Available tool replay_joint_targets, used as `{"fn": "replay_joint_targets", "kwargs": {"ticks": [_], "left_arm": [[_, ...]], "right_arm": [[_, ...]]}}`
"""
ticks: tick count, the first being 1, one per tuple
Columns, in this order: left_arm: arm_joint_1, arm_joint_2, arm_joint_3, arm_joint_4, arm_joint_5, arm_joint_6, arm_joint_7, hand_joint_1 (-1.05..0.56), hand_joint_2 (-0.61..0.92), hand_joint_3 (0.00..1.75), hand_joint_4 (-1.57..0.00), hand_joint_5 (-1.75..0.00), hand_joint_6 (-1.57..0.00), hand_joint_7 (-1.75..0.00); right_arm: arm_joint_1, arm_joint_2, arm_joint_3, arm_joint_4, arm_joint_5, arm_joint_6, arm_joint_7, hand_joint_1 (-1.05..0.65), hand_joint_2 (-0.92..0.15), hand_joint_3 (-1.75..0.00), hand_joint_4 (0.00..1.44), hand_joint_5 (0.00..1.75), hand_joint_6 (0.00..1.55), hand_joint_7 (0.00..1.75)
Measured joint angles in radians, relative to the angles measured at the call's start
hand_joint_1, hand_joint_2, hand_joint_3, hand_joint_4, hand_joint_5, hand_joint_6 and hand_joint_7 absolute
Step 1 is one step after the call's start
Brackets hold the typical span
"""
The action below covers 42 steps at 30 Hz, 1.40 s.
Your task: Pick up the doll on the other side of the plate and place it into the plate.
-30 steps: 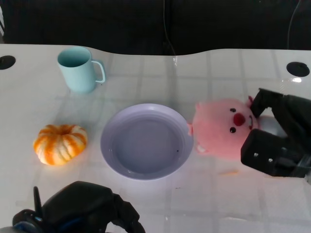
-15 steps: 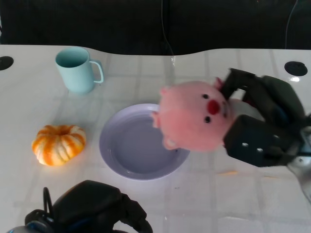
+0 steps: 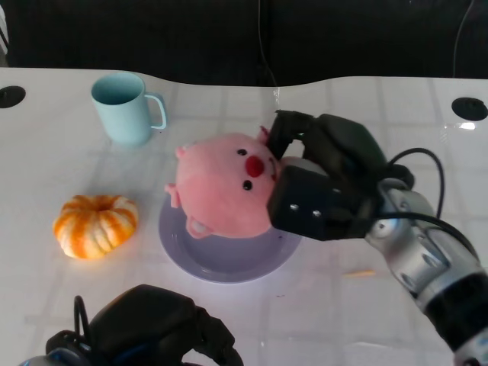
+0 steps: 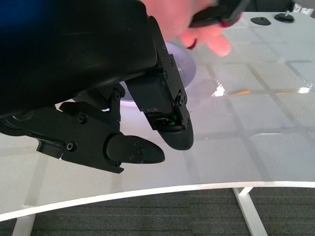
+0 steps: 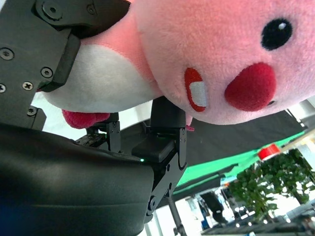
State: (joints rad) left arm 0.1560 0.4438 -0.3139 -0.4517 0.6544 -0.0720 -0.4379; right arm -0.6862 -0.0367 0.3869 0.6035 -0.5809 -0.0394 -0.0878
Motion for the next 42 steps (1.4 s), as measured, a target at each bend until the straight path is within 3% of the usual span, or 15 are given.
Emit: {"fn": "replay_joint_targets", "kwargs": {"ticks": [1, 2, 3, 5, 9, 17, 27, 33, 34, 37, 42], "left_arm": [[0.000, 0.000, 0.000, 0.000, 0.001, 0.000, 0.000, -0.24, 0.92, 0.23, -0.79, -1.29, -1.10, -0.03], [0.000, 0.000, 0.000, 0.000, 0.001, 0.000, 0.000, -0.24, 0.92, 0.23, -0.78, -1.29, -1.10, -0.02], [0.001, 0.000, 0.000, 0.000, 0.001, 0.001, 0.000, -0.24, 0.92, 0.24, -0.78, -1.29, -1.10, -0.02], [0.001, -0.001, 0.000, 0.000, 0.001, 0.003, 0.000, -0.24, 0.92, 0.25, -0.78, -1.31, -1.10, -0.02], [0.001, -0.002, 0.000, 0.000, 0.002, 0.003, 0.000, -0.23, 0.92, 0.23, -0.77, -1.34, -1.11, -0.03], [0.000, -0.005, 0.000, 0.001, 0.001, 0.000, 0.000, -0.23, 0.92, 0.23, -0.77, -1.35, -1.11, -0.03], [-0.001, -0.005, 0.001, 0.003, 0.000, -0.002, 0.001, -0.24, 0.92, 0.26, -0.77, -1.29, -1.10, -0.02], [-0.008, -0.007, -0.001, 0.003, 0.003, 0.015, -0.003, -0.25, 0.92, 0.26, -0.76, -1.25, -1.09, -0.02], [-0.011, -0.007, -0.002, 0.003, 0.004, 0.019, -0.003, -0.25, 0.92, 0.26, -0.77, -1.24, -1.09, -0.02], [-0.018, -0.007, -0.009, 0.002, 0.008, 0.026, -0.003, -0.25, 0.92, 0.25, -0.77, -1.22, -1.09, -0.02], [-0.023, -0.006, -0.011, 0.005, 0.007, 0.026, -0.003, -0.25, 0.92, 0.25, -0.78, -1.22, -1.09, -0.02]], "right_arm": [[-0.009, 0.009, 0.003, 0.017, 0.002, 0.000, 0.000, -0.19, -0.49, -0.84, 0.78, 1.65, 0.83, 1.08], [-0.015, 0.015, 0.007, 0.026, 0.004, 0.000, 0.007, -0.22, -0.59, -0.69, 0.75, 1.38, 0.81, 0.80], [-0.020, 0.018, 0.012, 0.033, 0.005, -0.001, 0.021, -0.28, -0.76, -0.43, 0.71, 0.94, 0.76, 0.43], [-0.025, 0.018, 0.029, 0.038, 0.007, 0.000, 0.080, -0.40, -0.89, -0.24, 0.54, 0.54, 0.58, 0.10], [-0.025, 0.001, 0.079, 0.010, -0.021, 0.027, 0.178, -0.57, -0.92, -0.17, 0.31, 0.32, 0.39, 0.01], [-0.004, -0.052, 0.104, -0.141, -0.072, 0.077, 0.235, -0.69, -0.92, -0.16, 0.24, 0.30, 0.33, 0.00], [0.100, -0.156, 0.056, -0.382, -0.035, 0.048, 0.287, -0.70, -0.92, -0.16, 0.33, 0.39, 0.41, 0.04], [0.250, -0.217, -0.029, -0.540, -0.016, -0.018, 0.233, -0.57, -0.92, -0.26, 0.64, 0.71, 0.68, 0.15], [0.280, -0.221, -0.049, -0.561, -0.001, -0.028, 0.223, -0.49, -0.92, -0.23, 0.71, 0.78, 0.74, 0.17], [0.379, -0.232, -0.120, -0.619, 0.067, -0.062, 0.204, -0.30, -0.90, -0.14, 0.75, 0.96, 0.84, 0.21], [0.528, -0.280, -0.224, -0.667, 0.162, -0.125, 0.202, -0.13, -0.88, -0.12, 0.79, 1.04, 0.97, 0.28]]}}
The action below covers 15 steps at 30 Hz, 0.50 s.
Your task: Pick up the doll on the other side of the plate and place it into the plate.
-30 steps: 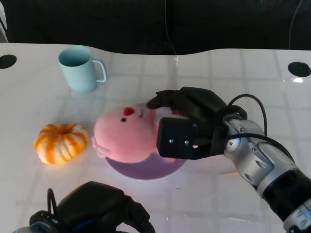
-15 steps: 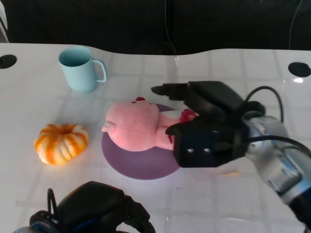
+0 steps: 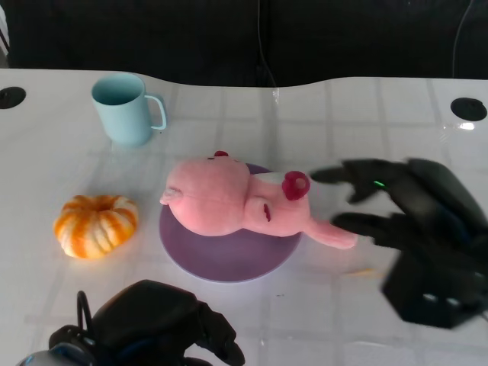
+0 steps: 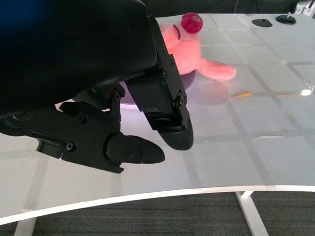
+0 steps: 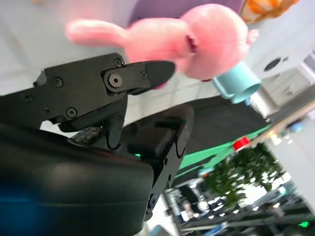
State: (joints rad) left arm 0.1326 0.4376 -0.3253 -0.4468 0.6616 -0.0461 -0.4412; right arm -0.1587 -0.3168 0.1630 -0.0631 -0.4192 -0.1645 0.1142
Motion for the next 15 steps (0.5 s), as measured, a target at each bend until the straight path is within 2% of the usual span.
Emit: {"fn": "replay_joint_targets", "kwargs": {"ticks": [4, 7, 10, 13, 15], "left_arm": [[-0.003, 0.003, 0.002, 0.010, -0.002, -0.015, 0.001, -0.25, 0.92, 0.24, -0.79, -1.23, -1.09, -0.02], [-0.004, 0.004, 0.005, 0.011, -0.007, -0.017, 0.000, -0.25, 0.92, 0.27, -0.78, -1.25, -1.09, -0.02], [-0.002, 0.010, 0.015, 0.013, -0.023, -0.019, 0.000, -0.25, 0.92, 0.27, -0.77, -1.25, -1.09, -0.01], [-0.001, 0.024, 0.027, 0.016, -0.037, -0.020, 0.000, -0.24, 0.92, 0.26, -0.77, -1.25, -1.09, -0.02], [-0.001, 0.032, 0.038, 0.024, -0.047, -0.029, 0.000, -0.23, 0.92, 0.25, -0.76, -1.29, -1.09, -0.02]], "right_arm": [[0.101, -0.031, -0.056, -0.032, 0.042, -0.040, 0.003, -0.09, -0.88, -0.12, 0.89, 1.13, 1.07, 0.33], [0.160, -0.037, -0.077, -0.086, 0.045, -0.034, 0.011, -0.04, -0.89, -0.15, 0.89, 1.09, 1.09, 0.34], [0.219, -0.037, -0.089, -0.213, 0.053, 0.083, 0.073, -0.01, -0.91, -0.21, 0.87, 1.09, 1.09, 0.34], [0.259, -0.037, -0.094, -0.312, 0.058, 0.195, 0.132, 0.04, -0.88, -0.28, 0.89, 1.14, 1.11, 0.37], [0.273, -0.036, -0.092, -0.329, 0.058, 0.220, 0.143, 0.07, -0.62, -0.79, 0.91, 1.27, 1.07, 0.59]]}}
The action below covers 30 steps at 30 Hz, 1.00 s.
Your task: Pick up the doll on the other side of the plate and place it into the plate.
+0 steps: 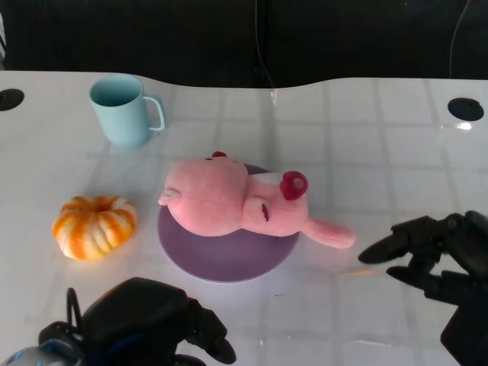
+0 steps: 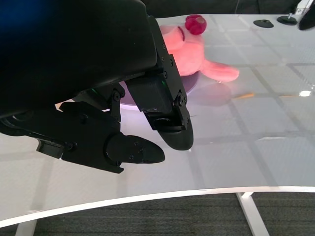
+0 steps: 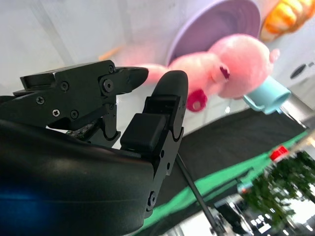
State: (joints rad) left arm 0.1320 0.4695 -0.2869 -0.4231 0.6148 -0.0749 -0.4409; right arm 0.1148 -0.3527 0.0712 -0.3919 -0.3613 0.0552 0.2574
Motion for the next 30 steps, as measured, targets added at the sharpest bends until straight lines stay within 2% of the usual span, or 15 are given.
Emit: {"fn": "replay_joint_targets", "kwargs": {"ticks": [1, 2, 3, 5, 8, 16, 21, 30], "left_arm": [[0.000, 0.003, 0.004, 0.006, -0.001, -0.006, 0.000, -0.23, 0.92, 0.25, -0.76, -1.29, -1.09, -0.02], [0.000, 0.005, 0.006, 0.013, -0.001, -0.009, 0.000, -0.23, 0.92, 0.25, -0.76, -1.29, -1.09, -0.02], [0.000, 0.007, 0.006, 0.017, -0.001, -0.010, 0.000, -0.23, 0.92, 0.24, -0.76, -1.29, -1.09, -0.02], [0.000, 0.008, 0.007, 0.020, -0.001, -0.019, 0.000, -0.23, 0.92, 0.24, -0.75, -1.27, -1.10, -0.02], [0.000, 0.008, 0.011, 0.024, -0.001, -0.026, 0.001, -0.24, 0.92, 0.24, -0.75, -1.25, -1.10, -0.02], [0.004, 0.008, 0.020, 0.027, -0.003, -0.037, 0.001, -0.23, 0.92, 0.24, -0.76, -1.21, -1.10, -0.02], [0.004, 0.008, 0.022, 0.027, -0.014, -0.039, 0.001, -0.22, 0.92, 0.25, -0.75, -1.28, -1.09, -0.02], [0.004, 0.008, 0.026, 0.030, -0.024, -0.047, 0.003, -0.23, 0.92, 0.26, -0.75, -1.24, -1.10, -0.02]], "right_arm": [[0.006, 0.002, 0.003, 0.002, 0.000, 0.000, 0.000, 0.08, -0.53, -0.99, 0.91, 1.33, 1.03, 0.73], [0.010, 0.005, 0.007, 0.011, 0.000, -0.005, -0.002, 0.08, -0.42, -1.19, 0.90, 1.48, 0.97, 0.94], [0.012, 0.007, 0.014, 0.024, 0.000, -0.012, -0.007, 0.07, -0.38, -1.27, 0.89, 1.57, 0.93, 1.07], [0.014, 0.012, 0.023, 0.053, 0.000, -0.040, -0.022, 0.05, -0.34, -1.35, 0.87, 1.71, 0.86, 1.30], [0.010, 0.016, 0.027, 0.089, -0.002, -0.076, -0.046, 0.00, -0.33, -1.38, 0.86, 1.74, 0.81, 1.45], [-0.003, 0.015, 0.045, 0.122, -0.024, -0.079, -0.044, -0.05, -0.31, -1.37, 0.85, 1.75, 0.79, 1.49], [-0.008, 0.014, 0.047, 0.129, -0.034, -0.079, -0.045, -0.05, -0.31, -1.37, 0.86, 1.75, 0.79, 1.50], [-0.017, 0.012, 0.050, 0.135, -0.036, -0.075, -0.041, -0.06, -0.32, -1.36, 0.85, 1.75, 0.77, 1.48]]}}
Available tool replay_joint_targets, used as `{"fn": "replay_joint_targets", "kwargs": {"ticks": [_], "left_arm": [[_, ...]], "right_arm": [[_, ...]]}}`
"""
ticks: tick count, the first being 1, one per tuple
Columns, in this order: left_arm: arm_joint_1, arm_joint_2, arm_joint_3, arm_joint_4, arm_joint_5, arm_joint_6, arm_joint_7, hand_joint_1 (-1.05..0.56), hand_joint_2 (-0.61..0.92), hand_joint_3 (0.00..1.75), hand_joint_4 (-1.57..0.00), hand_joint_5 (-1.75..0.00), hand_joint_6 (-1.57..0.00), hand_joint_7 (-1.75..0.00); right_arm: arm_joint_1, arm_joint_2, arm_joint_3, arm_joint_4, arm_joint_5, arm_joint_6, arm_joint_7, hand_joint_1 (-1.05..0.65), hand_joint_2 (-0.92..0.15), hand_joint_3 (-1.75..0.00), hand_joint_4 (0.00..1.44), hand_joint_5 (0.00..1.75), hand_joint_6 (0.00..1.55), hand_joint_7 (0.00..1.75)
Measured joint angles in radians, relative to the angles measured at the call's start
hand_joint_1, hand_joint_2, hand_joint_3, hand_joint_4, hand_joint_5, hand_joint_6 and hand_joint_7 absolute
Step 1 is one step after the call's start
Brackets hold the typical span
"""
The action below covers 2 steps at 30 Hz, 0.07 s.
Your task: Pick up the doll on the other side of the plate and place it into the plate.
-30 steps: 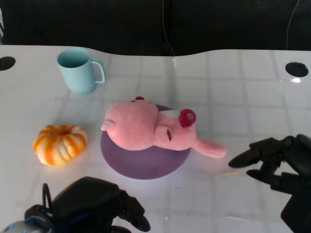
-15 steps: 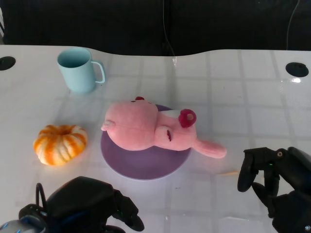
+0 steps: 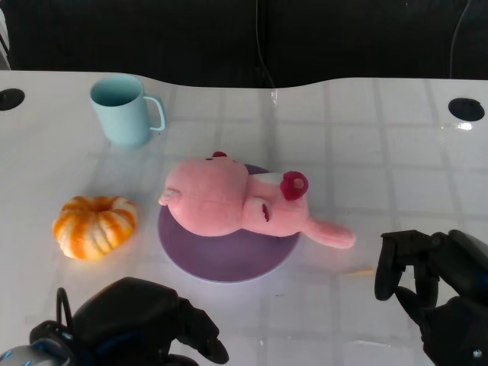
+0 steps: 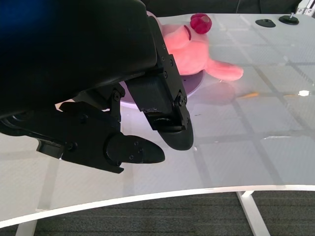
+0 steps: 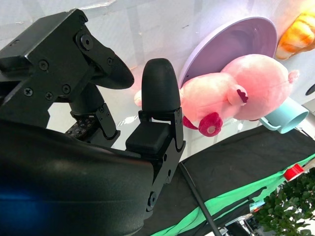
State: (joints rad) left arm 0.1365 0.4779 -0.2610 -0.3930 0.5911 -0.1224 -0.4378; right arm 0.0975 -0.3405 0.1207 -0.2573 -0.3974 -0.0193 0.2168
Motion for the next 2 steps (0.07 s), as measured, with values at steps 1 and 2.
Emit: {"fn": "replay_joint_targets", "kwargs": {"ticks": [1, 2], "left_arm": [[0.000, 0.000, 0.001, 0.000, 0.000, 0.000, 0.000, -0.23, 0.92, 0.27, -0.75, -1.23, -1.10, -0.02], [0.001, 0.000, 0.001, 0.000, 0.000, 0.000, 0.000, -0.23, 0.92, 0.27, -0.75, -1.23, -1.10, -0.02]], "right_arm": [[0.000, 0.000, 0.002, 0.000, -0.003, 0.004, 0.001, -0.06, -0.32, -1.36, 0.84, 1.75, 0.78, 1.47], [0.000, -0.002, 0.004, 0.000, -0.006, 0.004, 0.002, -0.06, -0.32, -1.35, 0.84, 1.75, 0.78, 1.47]]}}
